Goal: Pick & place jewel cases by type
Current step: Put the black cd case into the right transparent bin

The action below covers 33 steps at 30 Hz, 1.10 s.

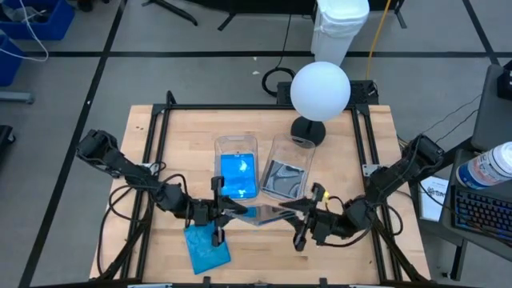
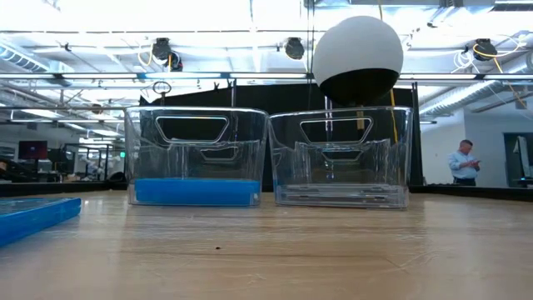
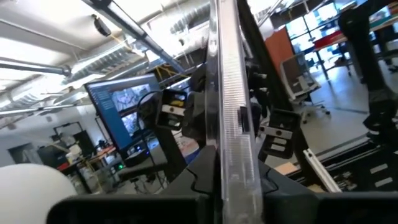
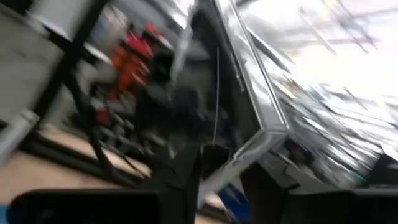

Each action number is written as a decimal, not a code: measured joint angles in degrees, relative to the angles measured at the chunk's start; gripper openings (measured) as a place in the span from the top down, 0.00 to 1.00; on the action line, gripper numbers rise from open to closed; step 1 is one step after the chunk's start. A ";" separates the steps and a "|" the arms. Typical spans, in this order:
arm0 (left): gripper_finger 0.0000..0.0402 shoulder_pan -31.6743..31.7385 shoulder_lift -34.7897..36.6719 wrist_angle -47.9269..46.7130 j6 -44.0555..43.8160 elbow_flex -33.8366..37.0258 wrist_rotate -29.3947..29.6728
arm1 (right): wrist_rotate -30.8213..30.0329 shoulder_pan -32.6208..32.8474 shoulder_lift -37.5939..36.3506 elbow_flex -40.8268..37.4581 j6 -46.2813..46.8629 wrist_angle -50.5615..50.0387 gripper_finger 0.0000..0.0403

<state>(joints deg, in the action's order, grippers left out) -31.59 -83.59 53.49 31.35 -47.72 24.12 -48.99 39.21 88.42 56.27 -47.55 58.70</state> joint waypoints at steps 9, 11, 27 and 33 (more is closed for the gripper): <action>0.94 0.37 0.09 -4.55 -0.39 -0.09 3.94 | -23.46 6.90 0.03 5.35 -7.22 -5.71 0.60; 0.94 0.66 0.07 -5.67 -1.01 -0.07 3.99 | -24.59 7.71 0.02 9.00 -6.38 -13.08 0.59; 0.92 2.01 0.07 -7.16 -3.21 -0.07 4.44 | -3.69 -2.19 1.09 28.67 30.50 -66.44 0.62; 0.92 2.01 0.07 -9.03 -3.19 -0.07 4.87 | 4.28 -3.98 1.36 28.70 30.27 -67.06 0.63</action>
<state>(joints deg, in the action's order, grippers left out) -29.58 -83.53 44.46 28.17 -47.79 29.00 -44.71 35.23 89.78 84.97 -17.28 -8.35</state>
